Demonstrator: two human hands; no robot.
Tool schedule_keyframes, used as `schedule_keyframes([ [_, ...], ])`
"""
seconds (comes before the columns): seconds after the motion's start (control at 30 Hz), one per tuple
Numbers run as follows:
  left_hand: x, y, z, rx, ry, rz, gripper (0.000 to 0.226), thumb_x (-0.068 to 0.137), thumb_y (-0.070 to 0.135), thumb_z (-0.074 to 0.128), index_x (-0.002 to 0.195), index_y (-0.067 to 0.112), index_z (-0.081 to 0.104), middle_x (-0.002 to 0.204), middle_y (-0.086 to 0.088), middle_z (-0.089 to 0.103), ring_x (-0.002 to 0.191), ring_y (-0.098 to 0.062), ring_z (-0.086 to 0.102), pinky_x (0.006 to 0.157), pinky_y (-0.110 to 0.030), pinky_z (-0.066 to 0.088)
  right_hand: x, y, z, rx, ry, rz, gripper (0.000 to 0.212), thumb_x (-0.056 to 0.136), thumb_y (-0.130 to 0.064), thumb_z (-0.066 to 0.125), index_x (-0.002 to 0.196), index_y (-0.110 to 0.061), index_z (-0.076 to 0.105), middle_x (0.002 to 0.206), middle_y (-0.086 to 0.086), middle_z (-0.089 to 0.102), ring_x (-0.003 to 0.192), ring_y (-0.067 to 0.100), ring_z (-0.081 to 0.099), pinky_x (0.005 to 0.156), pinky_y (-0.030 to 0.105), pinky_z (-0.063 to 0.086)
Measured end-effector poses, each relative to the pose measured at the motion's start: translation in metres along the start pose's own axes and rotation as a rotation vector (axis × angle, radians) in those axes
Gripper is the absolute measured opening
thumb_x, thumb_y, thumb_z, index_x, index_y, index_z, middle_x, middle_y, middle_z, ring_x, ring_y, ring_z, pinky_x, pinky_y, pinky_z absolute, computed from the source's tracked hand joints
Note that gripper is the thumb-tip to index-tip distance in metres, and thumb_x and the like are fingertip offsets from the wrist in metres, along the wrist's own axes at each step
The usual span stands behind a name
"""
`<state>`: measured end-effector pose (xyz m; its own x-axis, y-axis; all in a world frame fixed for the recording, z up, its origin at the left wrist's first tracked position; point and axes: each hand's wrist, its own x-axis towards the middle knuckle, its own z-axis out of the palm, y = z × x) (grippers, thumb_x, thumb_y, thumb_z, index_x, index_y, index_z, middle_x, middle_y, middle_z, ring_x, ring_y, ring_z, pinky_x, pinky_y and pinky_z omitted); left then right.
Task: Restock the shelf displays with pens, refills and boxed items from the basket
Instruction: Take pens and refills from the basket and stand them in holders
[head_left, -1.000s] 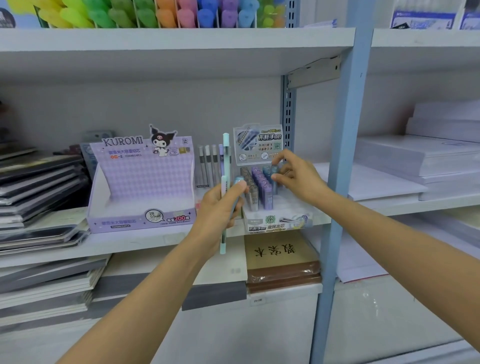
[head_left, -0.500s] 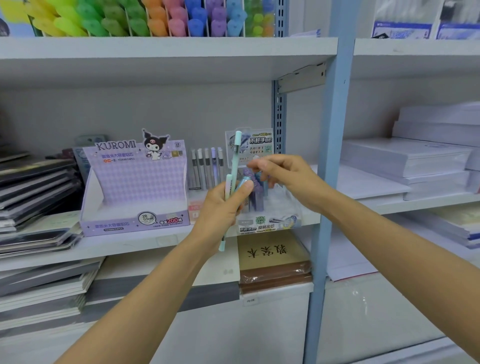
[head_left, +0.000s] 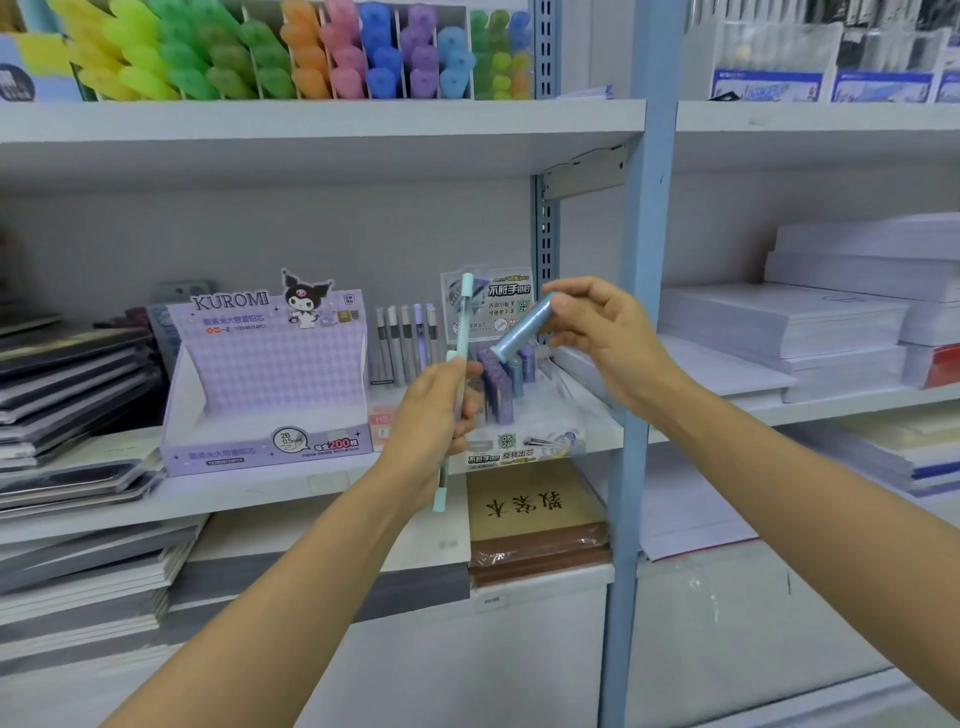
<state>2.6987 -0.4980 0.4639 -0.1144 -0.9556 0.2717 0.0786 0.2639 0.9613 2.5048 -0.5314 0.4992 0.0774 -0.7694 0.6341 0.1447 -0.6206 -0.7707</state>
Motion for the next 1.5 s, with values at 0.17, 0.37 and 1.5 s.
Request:
schedule_keyframes([
  [0.17, -0.004, -0.003, -0.004, 0.037, 0.009, 0.03, 0.024, 0.101, 0.036, 0.045, 0.099, 0.017, 0.059, 0.061, 0.006, 0.052, 0.047, -0.005, 0.039, 0.038, -0.014, 0.029, 0.009, 0.006, -0.008, -0.313, 0.14, -0.027, 0.009, 0.094, -0.007, 0.059, 0.102, -0.01, 0.062, 0.091, 0.009, 0.07, 0.076, 0.013, 0.069, 0.071, 0.023, 0.055],
  [0.37, -0.007, -0.007, -0.01, 0.078, 0.032, 0.076, 0.02, 0.099, 0.03, 0.051, 0.09, 0.012, 0.057, 0.061, 0.005, 0.051, 0.047, -0.006, 0.04, 0.041, -0.015, 0.029, 0.012, 0.036, -0.007, -0.691, 0.078, 0.013, 0.014, 0.092, -0.01, 0.064, 0.105, -0.012, 0.065, 0.092, 0.006, 0.067, 0.081, 0.017, 0.067, 0.082, 0.03, 0.057],
  [1.5, -0.009, -0.014, -0.02, 0.07, 0.029, 0.113, 0.014, 0.092, 0.028, 0.064, 0.094, 0.015, 0.063, 0.065, 0.005, 0.061, 0.049, -0.005, 0.046, 0.043, -0.013, 0.036, -0.001, 0.005, 0.041, -0.114, -0.166, 0.082, 0.018, 0.097, -0.014, 0.054, 0.103, -0.004, 0.067, 0.088, 0.006, 0.071, 0.077, 0.012, 0.066, 0.067, 0.02, 0.053],
])
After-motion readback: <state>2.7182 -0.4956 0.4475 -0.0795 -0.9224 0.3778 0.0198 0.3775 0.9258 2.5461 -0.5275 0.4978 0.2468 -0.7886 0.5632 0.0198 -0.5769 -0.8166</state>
